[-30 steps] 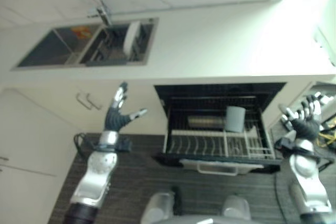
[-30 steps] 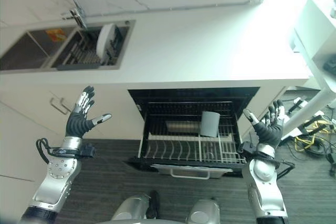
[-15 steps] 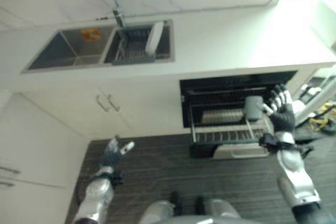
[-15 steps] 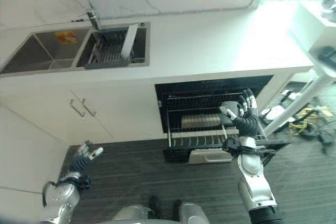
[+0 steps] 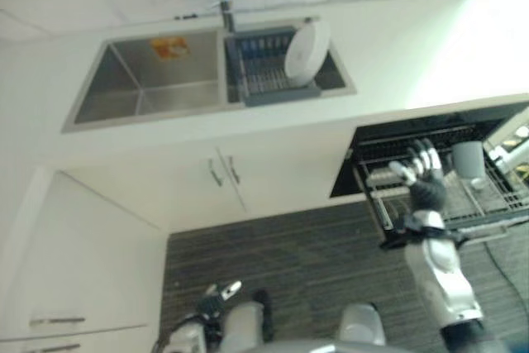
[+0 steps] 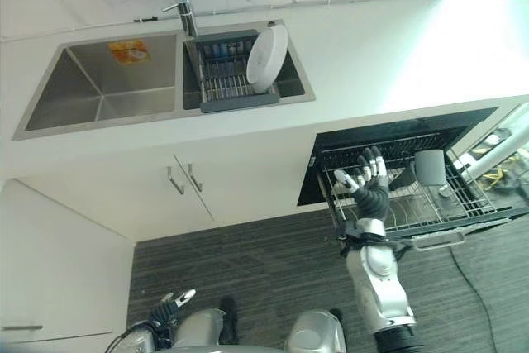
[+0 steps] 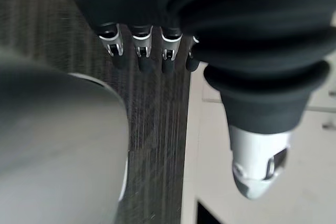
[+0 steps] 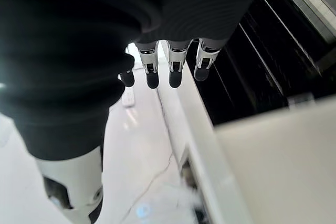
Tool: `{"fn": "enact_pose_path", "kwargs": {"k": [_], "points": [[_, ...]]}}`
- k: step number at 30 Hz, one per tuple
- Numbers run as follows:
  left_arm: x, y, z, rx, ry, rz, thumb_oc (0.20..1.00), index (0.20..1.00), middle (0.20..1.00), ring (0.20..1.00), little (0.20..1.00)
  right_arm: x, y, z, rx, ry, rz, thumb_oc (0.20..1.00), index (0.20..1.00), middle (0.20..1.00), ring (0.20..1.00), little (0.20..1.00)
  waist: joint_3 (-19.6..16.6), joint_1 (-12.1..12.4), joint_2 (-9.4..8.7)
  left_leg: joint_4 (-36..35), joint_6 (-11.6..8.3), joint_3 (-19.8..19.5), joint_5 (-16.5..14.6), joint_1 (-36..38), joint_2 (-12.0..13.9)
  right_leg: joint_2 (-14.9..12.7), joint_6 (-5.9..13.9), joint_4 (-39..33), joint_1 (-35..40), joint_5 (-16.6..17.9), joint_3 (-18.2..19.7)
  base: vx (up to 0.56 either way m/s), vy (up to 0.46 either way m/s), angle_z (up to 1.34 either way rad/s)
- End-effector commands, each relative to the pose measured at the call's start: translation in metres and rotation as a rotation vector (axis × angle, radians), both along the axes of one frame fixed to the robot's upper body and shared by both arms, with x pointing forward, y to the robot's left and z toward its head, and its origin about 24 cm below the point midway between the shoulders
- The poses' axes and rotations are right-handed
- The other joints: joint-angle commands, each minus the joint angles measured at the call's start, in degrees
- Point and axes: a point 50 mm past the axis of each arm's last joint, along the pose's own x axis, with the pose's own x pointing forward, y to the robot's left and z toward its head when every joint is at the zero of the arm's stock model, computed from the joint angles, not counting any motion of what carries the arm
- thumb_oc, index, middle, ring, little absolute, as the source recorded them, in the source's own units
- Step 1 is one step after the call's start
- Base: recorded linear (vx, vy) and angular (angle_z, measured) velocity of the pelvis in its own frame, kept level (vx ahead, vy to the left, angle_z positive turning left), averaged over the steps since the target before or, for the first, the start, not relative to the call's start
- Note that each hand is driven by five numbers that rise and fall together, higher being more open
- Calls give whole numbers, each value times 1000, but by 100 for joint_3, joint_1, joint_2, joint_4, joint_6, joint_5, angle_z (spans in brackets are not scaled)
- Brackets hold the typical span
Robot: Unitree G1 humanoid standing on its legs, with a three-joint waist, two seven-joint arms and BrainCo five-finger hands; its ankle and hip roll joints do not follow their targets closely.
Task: Place the dishes in the dishwasher.
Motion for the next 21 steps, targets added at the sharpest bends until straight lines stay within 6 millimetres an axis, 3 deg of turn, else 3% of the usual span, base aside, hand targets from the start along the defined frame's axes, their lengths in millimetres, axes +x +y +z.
{"fn": "enact_pose_path", "kwargs": {"k": [1,4,6,13,15,17,18,21], "points": [[-25,-11,-7,-41,78,-49,1000,1000,1000,1000,1000,13,-7,43,-79,-184,7,1000,1000,1000,1000,1000,-161,68,251,-97,-230,-69,-3,144,187,1087,-203,-520,292,-313,-923,102,-49,-84],[-24,-12,-8,-39,102,-53,1000,1000,1000,1000,1000,19,-2,48,-80,-204,25,1000,1000,1000,1000,1000,-92,101,111,-97,-302,172,-14,191,69,1036,-318,-520,-38,-520,-1132,46,-130,-55],[-24,-13,-8,-28,107,-43,1000,1000,1000,1000,1000,23,-2,50,-90,-209,26,1000,1000,1000,1000,1000,-111,80,49,-97,-316,158,-9,211,-21,1075,-365,-520,-171,-536,-873,79,-215,-29],[-27,-16,-10,16,127,-13,1000,1000,1000,1000,1000,27,-5,58,-107,-227,32,1000,1000,1000,1000,1000,-207,122,-111,-97,-444,190,116,309,42,1117,-534,-520,-161,-669,-785,86,-235,-15],[-29,-11,-11,36,139,14,1000,1000,1000,1000,1000,27,-5,57,-115,-229,43,1000,1000,1000,1000,1000,-82,86,-237,225,-413,208,465,464,26,1181,-701,-520,19,-697,-631,114,-240,-9],[-31,-8,-11,45,148,32,1000,1000,1000,1000,1000,25,-4,53,-121,-224,54,1000,1000,1000,1000,1000,41,88,-245,1261,-458,127,673,34,130,1314,-827,-520,163,-699,-559,94,-203,-7],[-32,-7,-11,45,162,29,1000,1000,1000,1000,1000,24,-4,52,-123,-221,51,1000,1000,1000,1000,1000,87,96,-225,1404,-493,133,782,-107,183,1356,-856,-520,238,-712,-562,123,-110,-13],[-45,-12,-15,43,209,28,1000,1000,1000,1000,1000,25,2,52,-120,-226,56,1000,1000,1000,1000,1000,158,298,-123,423,-466,-45,1081,-296,-287,1516,-804,-520,381,-810,-350,173,63,-7]]}}
